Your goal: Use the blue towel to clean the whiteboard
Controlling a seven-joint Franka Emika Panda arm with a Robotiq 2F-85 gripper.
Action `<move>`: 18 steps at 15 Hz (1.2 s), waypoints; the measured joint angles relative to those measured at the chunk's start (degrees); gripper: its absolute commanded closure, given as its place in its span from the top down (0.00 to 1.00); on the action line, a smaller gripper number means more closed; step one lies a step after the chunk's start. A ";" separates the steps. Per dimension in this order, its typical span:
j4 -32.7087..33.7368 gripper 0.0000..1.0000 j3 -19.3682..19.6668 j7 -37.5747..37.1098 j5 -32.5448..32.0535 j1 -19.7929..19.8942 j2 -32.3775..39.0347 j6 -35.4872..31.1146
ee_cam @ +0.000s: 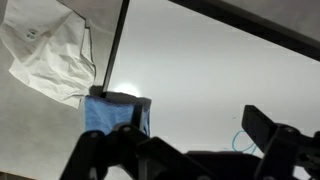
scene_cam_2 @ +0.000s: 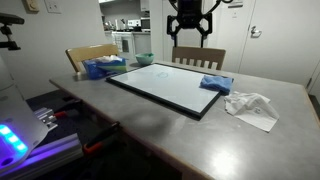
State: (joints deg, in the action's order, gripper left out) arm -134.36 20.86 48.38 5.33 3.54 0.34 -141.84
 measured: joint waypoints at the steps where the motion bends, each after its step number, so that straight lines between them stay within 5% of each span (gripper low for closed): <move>1: 1.49 1.00 -0.77 0.76 0.00 0.81 2.41 -0.58; 8: 14.57 1.00 -8.08 4.11 2.47 8.64 16.49 -0.31; 18: 16.50 1.00 -11.79 6.34 2.57 12.06 19.78 -0.47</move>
State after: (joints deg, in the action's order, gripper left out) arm -117.86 9.07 54.71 7.90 15.60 20.12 -142.31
